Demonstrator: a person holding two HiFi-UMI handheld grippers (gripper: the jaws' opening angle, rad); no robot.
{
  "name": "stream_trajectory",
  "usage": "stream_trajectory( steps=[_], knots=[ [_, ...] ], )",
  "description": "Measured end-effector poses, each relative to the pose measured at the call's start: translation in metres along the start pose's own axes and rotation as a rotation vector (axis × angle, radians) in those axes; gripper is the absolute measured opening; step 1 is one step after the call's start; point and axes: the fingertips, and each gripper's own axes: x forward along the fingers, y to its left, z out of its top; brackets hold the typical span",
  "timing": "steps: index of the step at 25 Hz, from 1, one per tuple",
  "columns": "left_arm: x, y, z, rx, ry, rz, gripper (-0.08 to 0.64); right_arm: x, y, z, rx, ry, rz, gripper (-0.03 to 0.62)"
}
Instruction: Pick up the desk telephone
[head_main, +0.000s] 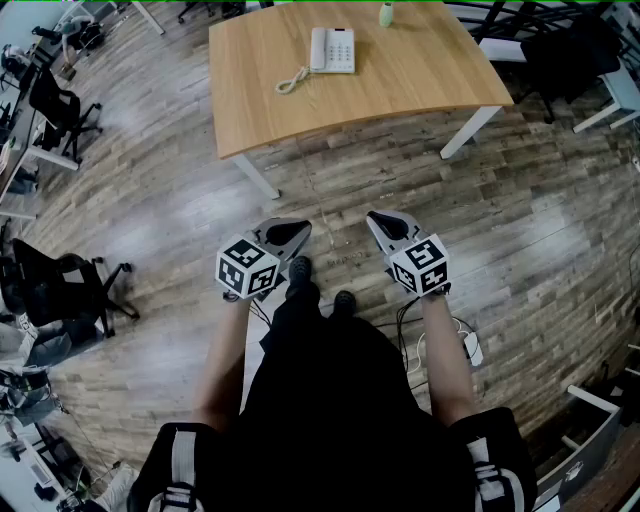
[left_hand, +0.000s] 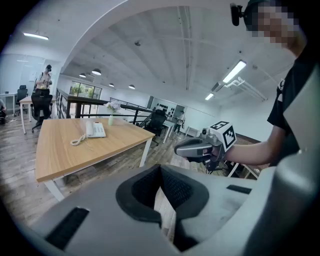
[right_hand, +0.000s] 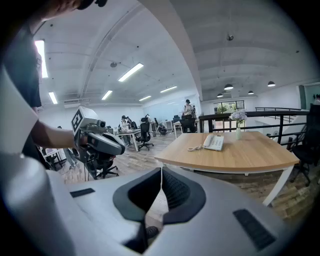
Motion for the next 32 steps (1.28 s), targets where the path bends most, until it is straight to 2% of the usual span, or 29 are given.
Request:
stream_trajectory(
  steps=[9, 17, 22, 32],
  knots=[
    [-0.007, 0.01, 0.001, -0.004, 0.006, -0.013, 0.018, 0.01, 0.007, 0.007, 0.002, 0.005, -0.007, 0.025],
    [-0.009, 0.022, 0.011, 0.005, -0.002, -0.037, 0.018, 0.015, 0.002, 0.014, 0.038, -0.009, -0.06, 0.025],
    [-0.013, 0.036, 0.007, -0.002, -0.01, -0.051, 0.018, 0.024, -0.001, 0.008, 0.053, 0.018, -0.1, 0.025],
    [-0.036, 0.101, 0.018, -0.017, -0.038, -0.092, 0.018, 0.069, 0.0, 0.032, 0.087, 0.021, -0.191, 0.025]
  ],
)
